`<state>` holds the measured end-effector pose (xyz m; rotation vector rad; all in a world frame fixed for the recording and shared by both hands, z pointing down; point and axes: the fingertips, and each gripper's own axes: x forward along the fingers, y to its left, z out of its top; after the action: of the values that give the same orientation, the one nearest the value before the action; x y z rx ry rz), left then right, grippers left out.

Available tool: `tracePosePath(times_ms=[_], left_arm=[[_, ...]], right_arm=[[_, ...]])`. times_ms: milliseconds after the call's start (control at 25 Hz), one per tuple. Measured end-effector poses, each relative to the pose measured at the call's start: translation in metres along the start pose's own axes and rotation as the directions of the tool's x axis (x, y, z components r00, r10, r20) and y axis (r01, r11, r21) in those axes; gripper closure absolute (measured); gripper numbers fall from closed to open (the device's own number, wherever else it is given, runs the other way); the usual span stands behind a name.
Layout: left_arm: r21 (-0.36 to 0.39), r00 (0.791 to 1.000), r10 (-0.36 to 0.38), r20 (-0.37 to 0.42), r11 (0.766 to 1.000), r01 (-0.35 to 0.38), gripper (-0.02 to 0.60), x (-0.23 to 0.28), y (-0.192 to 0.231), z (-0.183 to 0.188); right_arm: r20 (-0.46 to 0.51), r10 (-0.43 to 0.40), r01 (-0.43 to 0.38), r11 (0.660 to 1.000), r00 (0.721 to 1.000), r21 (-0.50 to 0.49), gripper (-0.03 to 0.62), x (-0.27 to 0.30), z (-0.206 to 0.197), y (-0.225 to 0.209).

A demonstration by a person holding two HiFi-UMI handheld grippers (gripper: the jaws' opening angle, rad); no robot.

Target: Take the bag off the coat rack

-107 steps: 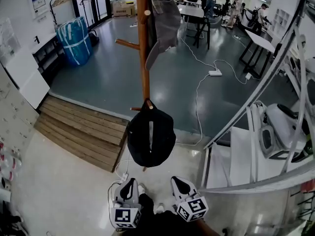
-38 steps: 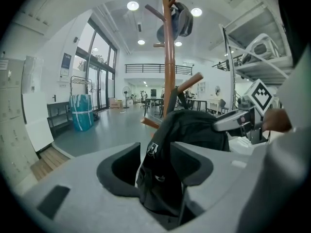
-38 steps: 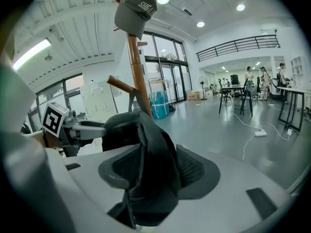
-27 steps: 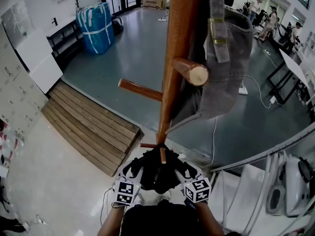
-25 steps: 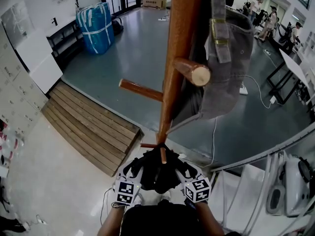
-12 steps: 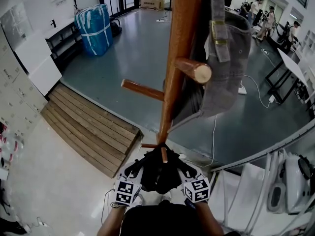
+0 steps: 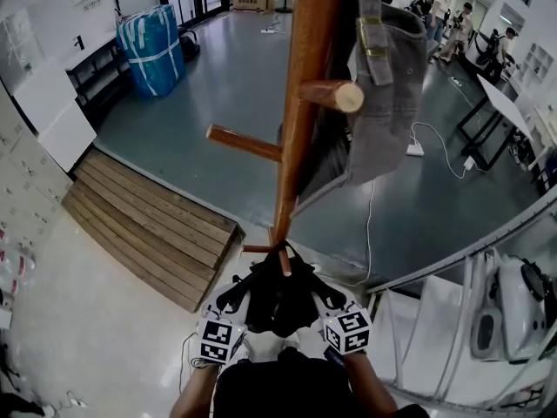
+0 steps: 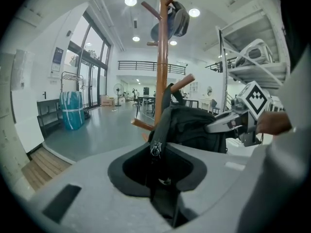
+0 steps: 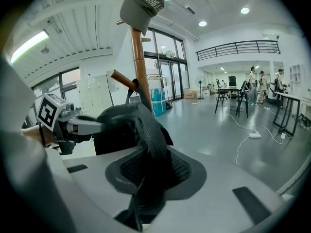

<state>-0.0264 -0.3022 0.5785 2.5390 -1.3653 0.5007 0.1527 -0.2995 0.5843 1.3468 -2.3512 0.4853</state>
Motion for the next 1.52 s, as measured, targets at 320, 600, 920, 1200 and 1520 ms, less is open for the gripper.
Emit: tracePosePath(times_ms=[320,600,920,1200,1520], left_arm=[[-0.006,0.999,-0.021,0.042,1.000,0.021,0.499,-0.014,-0.008,0.016],[-0.010,0.998,-0.041,0.057,0.999,0.042,0.499,-0.030,-0.013,0.018],[-0.010,0.993,-0.080,0.082,0.997,0.081,0.499,-0.050,-0.018,0.021],[-0.014,0.987,-0.125,0.101,0.992,0.127,0.499,-0.065,-0.024,0.024],[-0.005,0.979,-0.173,0.103,0.985,0.174,0.499,-0.077,-0.032,0.008]], right_arm=[[0.031,-0.018,0.018,1.000,0.999,0.003,0.507,-0.019,0.009,0.007],[0.053,-0.035,0.035,0.999,0.998,0.004,0.510,-0.035,0.012,0.019],[0.074,-0.065,0.064,0.998,0.995,0.023,0.511,-0.053,0.010,0.036],[0.087,-0.101,0.096,0.994,0.991,0.055,0.513,-0.070,0.002,0.050],[0.087,-0.135,0.127,0.988,0.987,0.088,0.513,-0.085,-0.013,0.063]])
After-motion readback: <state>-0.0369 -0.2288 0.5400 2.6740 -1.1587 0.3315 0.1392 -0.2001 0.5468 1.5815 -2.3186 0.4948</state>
